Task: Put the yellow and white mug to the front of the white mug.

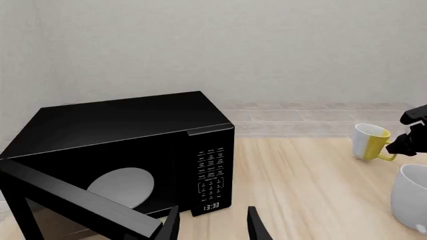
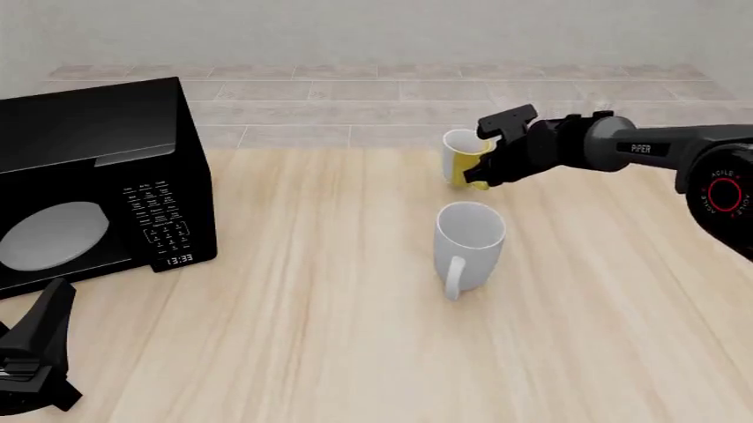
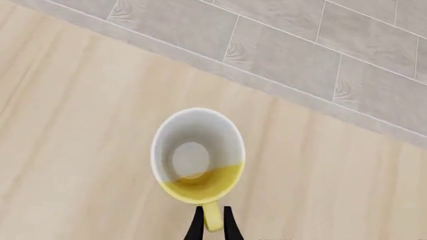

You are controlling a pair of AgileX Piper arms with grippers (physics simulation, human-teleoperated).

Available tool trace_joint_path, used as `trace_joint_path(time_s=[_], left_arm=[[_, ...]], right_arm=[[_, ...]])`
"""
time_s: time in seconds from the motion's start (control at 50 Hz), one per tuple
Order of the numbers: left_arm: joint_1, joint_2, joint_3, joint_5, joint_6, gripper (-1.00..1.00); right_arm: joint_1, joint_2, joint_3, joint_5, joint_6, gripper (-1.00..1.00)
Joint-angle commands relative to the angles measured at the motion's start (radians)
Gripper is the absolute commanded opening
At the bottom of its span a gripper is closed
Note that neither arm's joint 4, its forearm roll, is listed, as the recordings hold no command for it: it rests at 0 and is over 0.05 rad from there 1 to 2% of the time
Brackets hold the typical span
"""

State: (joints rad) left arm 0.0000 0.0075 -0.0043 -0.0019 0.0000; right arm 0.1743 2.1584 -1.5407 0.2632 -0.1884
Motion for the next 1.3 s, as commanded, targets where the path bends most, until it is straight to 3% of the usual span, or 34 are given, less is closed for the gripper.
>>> trace_joint_path(time_s=[0.02, 0.54, 0.56, 0.94, 1.3], left_arm=[[0.000, 0.000, 0.000, 0.000, 0.000, 1.00], [0.000, 0.000, 0.000, 0.000, 0.000, 1.00], [0.000, 0.000, 0.000, 0.000, 0.000, 1.00], [0.000, 0.000, 0.000, 0.000, 0.000, 1.00], [0.000, 0.000, 0.000, 0.000, 0.000, 1.00]], right_arm=[[-0.003, 0.017, 0.002, -0.003, 0.015, -1.00], [-0.008, 0.032, 0.013, -0.001, 0.024, -1.00], [-0.005, 0.028, 0.015, 0.001, 0.025, 1.00], [0.014, -0.082, 0.061, 0.007, 0.002, 1.00], [0.030, -0.239, 0.188, -0.030, -0.020, 1.00]])
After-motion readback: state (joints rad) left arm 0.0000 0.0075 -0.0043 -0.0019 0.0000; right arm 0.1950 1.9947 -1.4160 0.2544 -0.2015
